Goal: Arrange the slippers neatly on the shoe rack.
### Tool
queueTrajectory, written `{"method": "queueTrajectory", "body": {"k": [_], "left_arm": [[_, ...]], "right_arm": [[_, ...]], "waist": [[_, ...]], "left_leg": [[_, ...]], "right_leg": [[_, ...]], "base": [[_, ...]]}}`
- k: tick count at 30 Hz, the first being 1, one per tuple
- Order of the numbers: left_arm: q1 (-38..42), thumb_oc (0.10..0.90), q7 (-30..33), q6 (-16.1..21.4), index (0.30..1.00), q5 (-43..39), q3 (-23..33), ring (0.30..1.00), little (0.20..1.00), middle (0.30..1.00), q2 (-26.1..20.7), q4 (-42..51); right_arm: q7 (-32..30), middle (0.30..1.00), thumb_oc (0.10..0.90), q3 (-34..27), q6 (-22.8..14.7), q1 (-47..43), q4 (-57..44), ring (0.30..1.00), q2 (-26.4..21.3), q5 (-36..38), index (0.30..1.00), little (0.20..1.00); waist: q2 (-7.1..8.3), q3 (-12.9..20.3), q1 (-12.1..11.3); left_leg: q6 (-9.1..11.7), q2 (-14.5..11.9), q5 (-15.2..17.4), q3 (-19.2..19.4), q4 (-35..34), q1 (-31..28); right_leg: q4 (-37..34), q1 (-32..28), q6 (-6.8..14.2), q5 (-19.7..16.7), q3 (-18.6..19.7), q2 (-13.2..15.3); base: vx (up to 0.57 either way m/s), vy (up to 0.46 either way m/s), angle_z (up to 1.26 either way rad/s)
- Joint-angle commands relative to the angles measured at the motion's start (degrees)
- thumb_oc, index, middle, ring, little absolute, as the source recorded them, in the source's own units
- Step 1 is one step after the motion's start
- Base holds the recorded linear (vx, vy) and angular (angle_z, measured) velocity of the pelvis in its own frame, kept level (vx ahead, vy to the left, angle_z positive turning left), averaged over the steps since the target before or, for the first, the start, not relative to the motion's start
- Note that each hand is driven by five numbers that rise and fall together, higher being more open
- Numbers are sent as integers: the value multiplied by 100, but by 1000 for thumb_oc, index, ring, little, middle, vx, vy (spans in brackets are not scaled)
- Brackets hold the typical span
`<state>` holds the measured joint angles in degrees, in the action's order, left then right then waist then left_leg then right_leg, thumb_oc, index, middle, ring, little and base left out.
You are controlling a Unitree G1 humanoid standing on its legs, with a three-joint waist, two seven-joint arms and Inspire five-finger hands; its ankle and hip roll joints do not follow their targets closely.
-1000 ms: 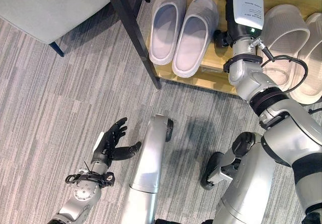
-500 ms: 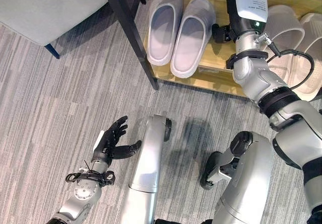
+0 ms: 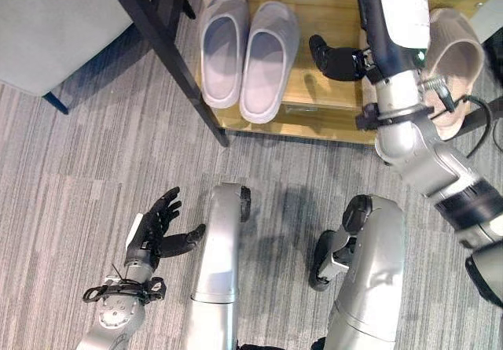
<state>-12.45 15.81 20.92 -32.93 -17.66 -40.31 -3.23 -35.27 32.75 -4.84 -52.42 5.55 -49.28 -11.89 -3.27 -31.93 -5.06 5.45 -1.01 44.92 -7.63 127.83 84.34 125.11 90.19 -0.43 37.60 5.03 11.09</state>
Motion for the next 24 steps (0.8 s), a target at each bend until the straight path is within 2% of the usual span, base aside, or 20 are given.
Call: {"method": "queueTrajectory", "body": {"k": [1,3,4,5,9,15,16,19,20,24], "left_arm": [[-294,800,82,347,900,209,184,900,900,900,-24,688],[-376,800,38,354,900,171,224,900,900,900,-14,715],[-437,800,-27,321,900,130,231,900,900,900,-11,729],[-441,800,-34,320,900,126,231,900,900,900,-18,731],[-456,800,-136,273,900,54,181,900,900,900,24,683],[-442,800,-219,227,900,-47,129,900,900,900,100,650],[-448,800,-254,216,900,-78,122,900,900,900,122,653],[-439,800,-277,199,900,-93,102,900,900,900,139,643],[-412,800,-308,191,900,-114,67,900,900,900,140,663],[-395,800,-352,174,900,-104,-13,900,900,900,111,669]], "right_arm": [[137,900,800,-380,-824,-308,-708,900,43,516,900,900],[459,900,800,-403,-1105,-8,-1059,900,27,1045,900,900],[797,900,800,-466,-1365,338,-1322,900,37,1722,900,900],[834,900,800,-496,-1371,361,-1339,900,22,1765,900,900],[1489,900,800,-461,-1680,826,-1657,900,132,3039,900,900],[2276,900,800,-373,-1862,1135,-2033,900,174,4506,900,900],[2504,900,800,-300,-1894,1223,-2156,900,209,4941,900,900],[2749,900,800,-224,-1888,1269,-2221,900,233,5335,900,900],[2992,900,800,-52,-1856,1282,-2275,900,287,5679,900,900],[3455,900,800,375,-1722,1174,-2393,900,314,6236,900,900]], "waist": [[58,213,-252],[27,213,-234],[4,213,-220],[4,213,-230],[-20,213,-194],[-36,213,-122],[-46,213,-104],[-46,213,-83],[-58,213,-84],[-90,213,-93]], "left_leg": [[-159,338,-501,75,-769,561],[-173,310,-517,65,-734,561],[-192,273,-545,41,-701,561],[-193,270,-546,39,-697,561],[-218,198,-576,45,-635,561],[-233,130,-655,42,-610,561],[-229,119,-682,52,-625,561],[-228,111,-707,70,-641,561],[-227,110,-721,76,-647,561],[-221,100,-754,64,-690,561]], "right_leg": [[223,-24,-433,256,283,88],[193,-24,-397,245,238,82],[166,-24,-363,225,202,63],[168,-24,-362,221,201,59],[131,-24,-324,181,165,30],[84,-24,-284,121,156,10],[74,-24,-286,109,147,11],[64,-24,-278,104,150,14],[55,-24,-278,89,153,23],[3,-24,-268,66,145,31]], "base": [[-42,29,-11],[-49,43,-12],[-44,37,-19],[-44,37,-21],[-33,31,-12],[-40,15,-9],[-35,0,-3],[-26,1,0],[0,0,0],[-16,4,0]]}}
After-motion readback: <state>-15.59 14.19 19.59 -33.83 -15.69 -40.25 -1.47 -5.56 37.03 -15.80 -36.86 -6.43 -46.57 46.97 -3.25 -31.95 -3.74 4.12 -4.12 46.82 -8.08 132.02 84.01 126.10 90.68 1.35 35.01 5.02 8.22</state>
